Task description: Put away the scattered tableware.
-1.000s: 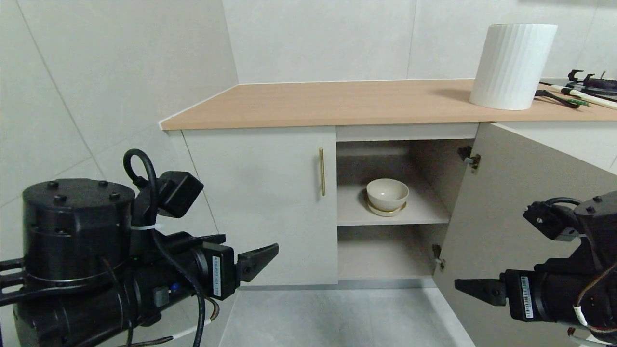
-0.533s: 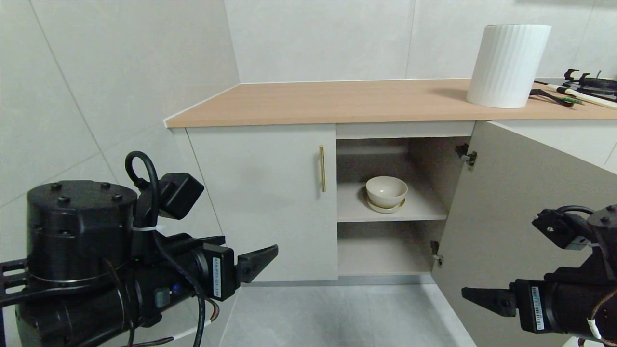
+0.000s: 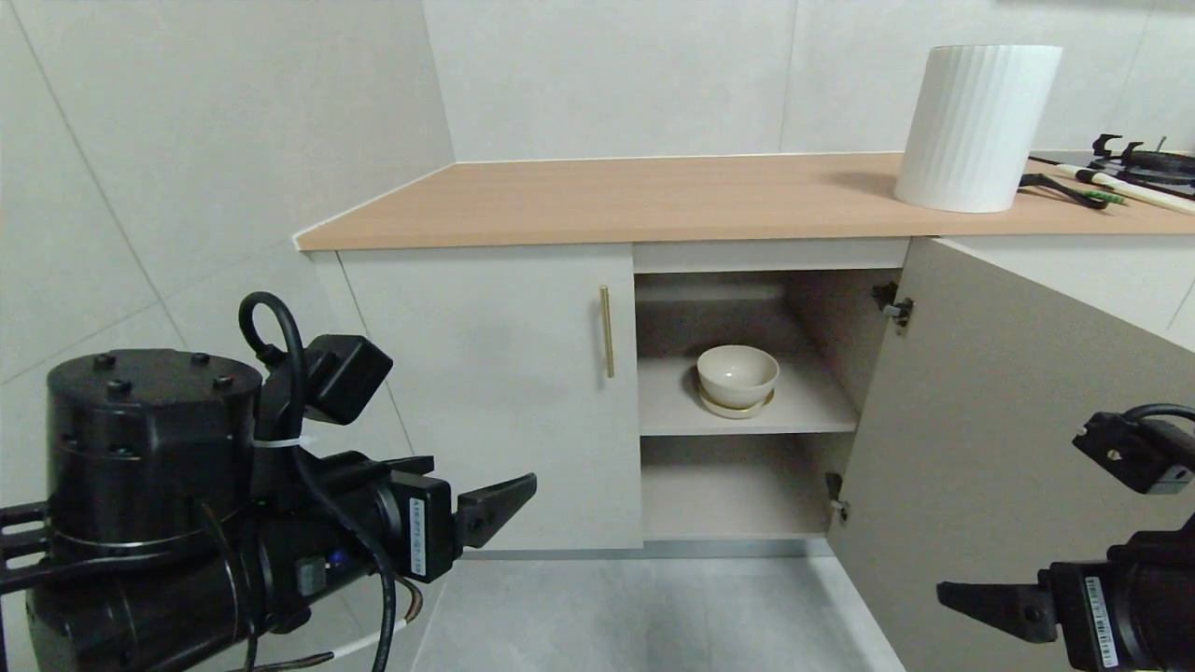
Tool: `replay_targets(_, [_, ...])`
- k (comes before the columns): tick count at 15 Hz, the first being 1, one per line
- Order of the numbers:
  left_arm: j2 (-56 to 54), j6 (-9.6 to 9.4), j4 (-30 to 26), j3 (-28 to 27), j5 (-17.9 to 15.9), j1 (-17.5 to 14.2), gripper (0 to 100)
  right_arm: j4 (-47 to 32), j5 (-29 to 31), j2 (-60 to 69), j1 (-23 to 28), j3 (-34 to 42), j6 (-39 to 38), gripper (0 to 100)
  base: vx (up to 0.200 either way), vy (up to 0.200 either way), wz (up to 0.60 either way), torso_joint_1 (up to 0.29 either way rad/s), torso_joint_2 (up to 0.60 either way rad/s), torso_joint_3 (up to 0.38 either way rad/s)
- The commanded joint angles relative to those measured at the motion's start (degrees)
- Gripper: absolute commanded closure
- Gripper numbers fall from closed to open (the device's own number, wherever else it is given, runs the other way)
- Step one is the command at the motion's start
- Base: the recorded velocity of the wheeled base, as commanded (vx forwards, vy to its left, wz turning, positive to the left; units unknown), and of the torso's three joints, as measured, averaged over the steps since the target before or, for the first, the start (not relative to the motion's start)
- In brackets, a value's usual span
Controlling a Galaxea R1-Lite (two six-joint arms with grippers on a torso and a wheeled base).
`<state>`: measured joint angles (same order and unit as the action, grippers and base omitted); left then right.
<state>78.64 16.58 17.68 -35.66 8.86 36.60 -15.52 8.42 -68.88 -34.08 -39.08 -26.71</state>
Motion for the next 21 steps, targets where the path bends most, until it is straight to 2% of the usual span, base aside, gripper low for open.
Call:
replay_targets(1, [0.11, 0.03, -0.01, 0.06, 0.01, -0.03, 0, -0.30, 0.01, 0.85, 0.69, -0.29, 0.25, 0, 0.000, -0.200, 0.00, 0.007, 0.00, 0.007])
replay_targets(5, [0.11, 0.03, -0.01, 0.06, 0.01, -0.03, 0, -7.25, 0.01, 1.55, 1.92, -1.00, 4.12, 0, 0.000, -0.200, 0.00, 0.004, 0.00, 0.000])
replay_targets(8, [0.37, 0.12, -0.01, 0.41, -0.07, -0.03, 0, -18.41, 0.01, 4.54, 1.92, -5.48, 5.09, 0, 0.000, -0.200, 0.00, 0.004, 0.00, 0.002])
replay_targets(10, [0.46, 0.12, 0.08, 0.41, 0.01, -0.03, 0, -25.70, 0.45, 6.65, 1.92, -9.34, 5.26, 0, 0.000, 0.000, 0.00, 0.000, 0.00, 0.000])
replay_targets(12, [0.46, 0.12, 0.08, 0.33, -0.07, -0.03, 0, -30.54, 5.29, 9.64, 2.88, -12.86, 5.26, 0, 0.000, 0.000, 0.00, 0.000, 0.00, 0.000])
replay_targets(14, [0.55, 0.12, 0.08, 0.41, -0.07, -0.03, 0, -32.29, 11.00, 9.46, 7.72, -13.92, 6.58, 0, 0.000, 0.000, 0.00, 0.000, 0.00, 0.000])
replay_targets(18, [0.55, 0.21, 0.08, 0.41, -0.07, -0.03, 0, -31.50, 12.14, 6.74, 23.63, -13.04, 15.20, 0, 0.000, 0.000, 0.00, 0.000, 0.00, 0.000])
replay_targets(20, [0.55, 0.30, 0.08, 0.41, -0.07, -0.03, 0, -25.17, 12.05, 2.87, 32.41, -11.54, 17.31, 0, 0.000, 0.000, 0.00, 0.000, 0.00, 0.000])
replay_targets(21, [0.55, 0.30, 0.08, 0.33, -0.07, -0.03, 0, -22.01, 11.97, 1.64, 34.00, -10.58, 17.48, 0, 0.000, 0.000, 0.00, 0.000, 0.00, 0.000])
